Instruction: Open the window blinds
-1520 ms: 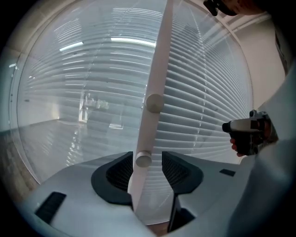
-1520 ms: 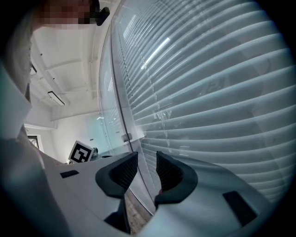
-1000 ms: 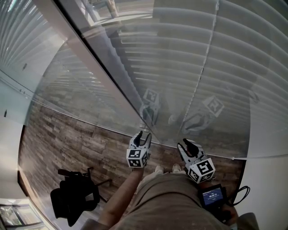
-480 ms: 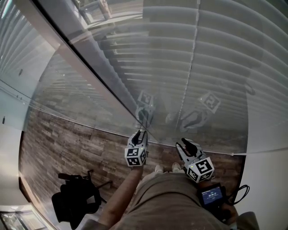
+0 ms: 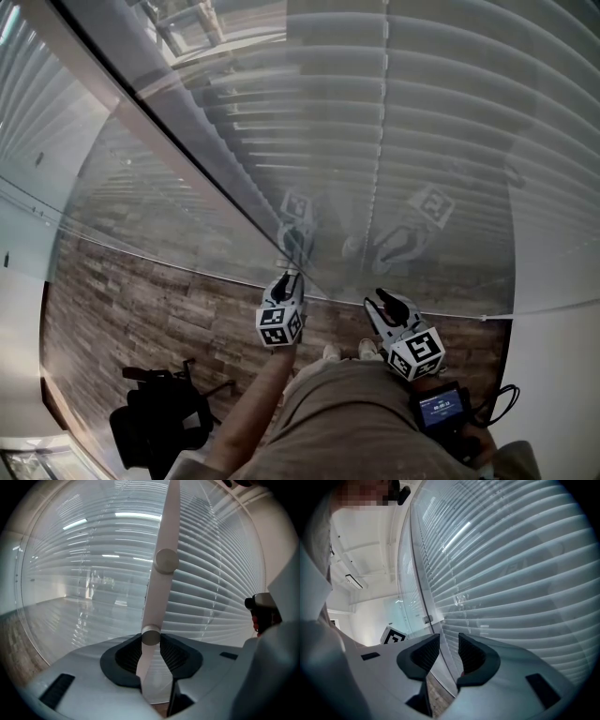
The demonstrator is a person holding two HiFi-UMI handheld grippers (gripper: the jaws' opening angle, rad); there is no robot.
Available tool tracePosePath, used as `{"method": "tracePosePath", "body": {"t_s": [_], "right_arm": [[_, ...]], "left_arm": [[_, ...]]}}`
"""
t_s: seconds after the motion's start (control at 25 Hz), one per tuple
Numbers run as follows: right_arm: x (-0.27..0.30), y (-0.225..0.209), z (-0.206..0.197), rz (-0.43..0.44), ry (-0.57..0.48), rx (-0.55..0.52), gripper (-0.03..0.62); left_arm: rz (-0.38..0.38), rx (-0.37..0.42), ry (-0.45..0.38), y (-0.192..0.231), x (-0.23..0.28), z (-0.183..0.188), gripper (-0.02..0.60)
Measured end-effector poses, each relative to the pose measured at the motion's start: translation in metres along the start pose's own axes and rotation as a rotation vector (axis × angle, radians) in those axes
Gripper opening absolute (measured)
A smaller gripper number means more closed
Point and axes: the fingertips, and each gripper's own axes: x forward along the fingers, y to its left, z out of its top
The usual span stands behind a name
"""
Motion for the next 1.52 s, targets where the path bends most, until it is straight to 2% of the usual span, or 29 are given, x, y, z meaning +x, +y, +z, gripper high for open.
{"method": "tracePosePath", "body": {"t_s": [0.28, 0.44, 0.6, 0.8, 1.12, 1.2, 1.36, 1.44, 1.52], "right_arm": [[0.0025, 0.0024, 0.0065, 0.0, 0.001, -0.001, 0.126], [0.0014, 0.0023, 0.0057, 0.0, 0.002, 0.0, 0.126], [0.0002, 0.0013, 0.0055, -0.002, 0.002, 0.002, 0.126], [-0.0006, 0.0007, 0.0055, -0.002, 0.005, 0.002, 0.126], [-0.0013, 0.0011, 0.0064, -0.001, 0.004, 0.0, 0.126], [-0.0017, 0.0011, 0.0065, -0.001, 0.004, 0.001, 0.126], [-0.0014, 0.0013, 0.0065, -0.001, 0.003, 0.001, 0.126], [-0.0012, 0.0013, 0.0061, -0.002, 0.002, 0.004, 0.126], [-0.0016, 0.0008, 0.0056, -0.004, 0.002, 0.006, 0.126]], "left_arm": [[-0.041, -0.101, 0.009, 0.0041, 0.0016, 0.0064, 0.133], [-0.075, -0.209, -0.007, 0.0048, 0.002, 0.0064, 0.133], [-0.105, -0.284, -0.017, 0.0048, 0.0022, 0.0069, 0.133], [-0.163, -0.454, -0.035, 0.0056, 0.0021, 0.0067, 0.132], [-0.196, -0.571, -0.043, 0.0074, 0.0023, 0.0053, 0.133], [-0.198, -0.562, -0.048, 0.0056, 0.0024, 0.0066, 0.133], [-0.164, -0.448, -0.027, 0.004, 0.0025, 0.006, 0.142], [-0.133, -0.355, -0.007, 0.0034, 0.0013, 0.0045, 0.188], [-0.086, -0.22, 0.007, 0.0038, -0.0012, 0.0044, 0.209]]}}
